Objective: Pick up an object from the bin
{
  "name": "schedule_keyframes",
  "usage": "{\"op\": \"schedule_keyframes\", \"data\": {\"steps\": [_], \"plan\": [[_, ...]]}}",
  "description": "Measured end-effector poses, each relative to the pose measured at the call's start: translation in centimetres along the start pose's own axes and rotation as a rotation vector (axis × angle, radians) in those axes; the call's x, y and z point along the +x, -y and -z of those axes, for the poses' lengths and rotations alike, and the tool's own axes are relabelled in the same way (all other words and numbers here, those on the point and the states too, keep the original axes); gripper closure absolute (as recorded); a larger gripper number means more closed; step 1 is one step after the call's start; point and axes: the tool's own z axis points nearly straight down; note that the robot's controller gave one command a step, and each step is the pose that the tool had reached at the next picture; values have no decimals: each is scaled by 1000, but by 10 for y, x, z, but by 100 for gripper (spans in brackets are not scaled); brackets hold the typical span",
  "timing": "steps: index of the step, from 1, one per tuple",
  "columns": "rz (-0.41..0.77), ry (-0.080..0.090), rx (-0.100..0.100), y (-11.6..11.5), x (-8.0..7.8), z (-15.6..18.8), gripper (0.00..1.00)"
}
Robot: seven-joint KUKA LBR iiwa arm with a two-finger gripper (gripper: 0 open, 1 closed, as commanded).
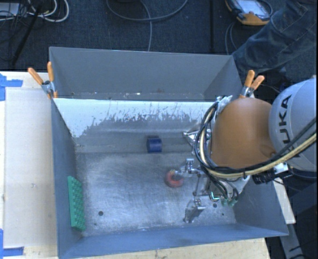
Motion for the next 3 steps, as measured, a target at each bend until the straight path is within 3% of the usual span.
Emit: {"op": "schedule_keyframes", "data": {"steps": [1, 2, 3], "plan": [[-406, 7, -1, 12, -54, -59, 0], [-405, 8, -1, 12, -55, -57, 100], [-88, 14, -3, -50, -106, -45, 100]]}}
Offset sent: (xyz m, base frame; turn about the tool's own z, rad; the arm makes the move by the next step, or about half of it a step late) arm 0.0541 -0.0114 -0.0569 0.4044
